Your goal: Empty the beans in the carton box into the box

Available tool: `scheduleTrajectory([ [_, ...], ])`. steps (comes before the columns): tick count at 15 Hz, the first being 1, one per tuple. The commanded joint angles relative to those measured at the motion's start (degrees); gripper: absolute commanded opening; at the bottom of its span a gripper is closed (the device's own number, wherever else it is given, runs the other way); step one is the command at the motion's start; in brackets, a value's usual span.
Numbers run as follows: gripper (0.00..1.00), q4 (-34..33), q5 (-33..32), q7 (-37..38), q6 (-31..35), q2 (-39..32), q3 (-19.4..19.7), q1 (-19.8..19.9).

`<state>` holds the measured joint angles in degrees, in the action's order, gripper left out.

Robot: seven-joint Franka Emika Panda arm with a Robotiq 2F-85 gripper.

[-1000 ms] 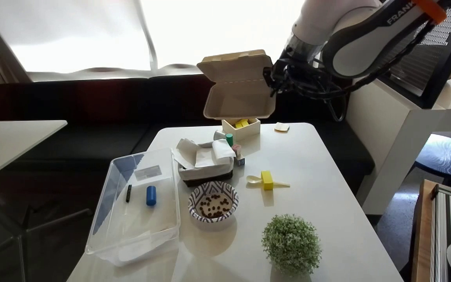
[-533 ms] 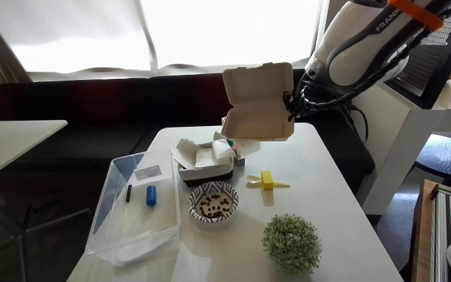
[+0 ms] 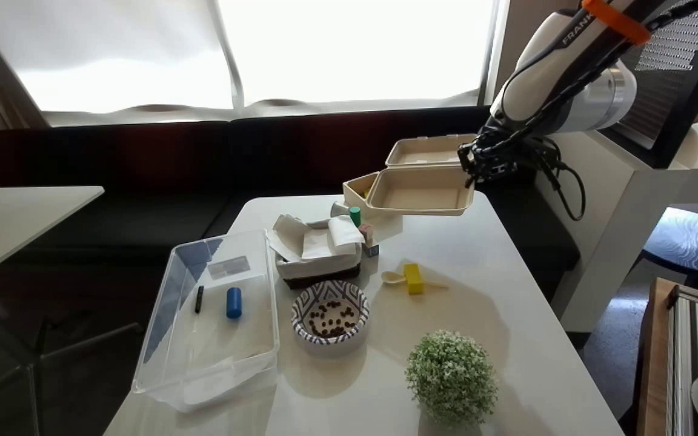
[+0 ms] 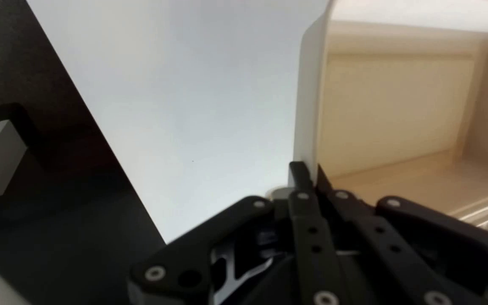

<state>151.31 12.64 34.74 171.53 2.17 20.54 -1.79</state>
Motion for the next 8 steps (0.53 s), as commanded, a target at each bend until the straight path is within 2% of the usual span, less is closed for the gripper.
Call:
scheduleTrajectory([
  [1,0.03,-0.2,0.0,0.0,0.0,-0.4,-0.3,0.2],
  [4,0.01,-0.5,0.2,0.0,0.0,-0.8,-0.7,0.3],
  [5,0.01,-0.9,2.4,-1.2,0.8,-1.4,-5.0,4.3],
  [7,0.01,-1.9,3.3,-2.4,-0.3,-2.6,-5.9,5.6],
  [8,0.01,-2.3,4.2,-3.5,0.3,-3.5,-3.3,3.3],
])
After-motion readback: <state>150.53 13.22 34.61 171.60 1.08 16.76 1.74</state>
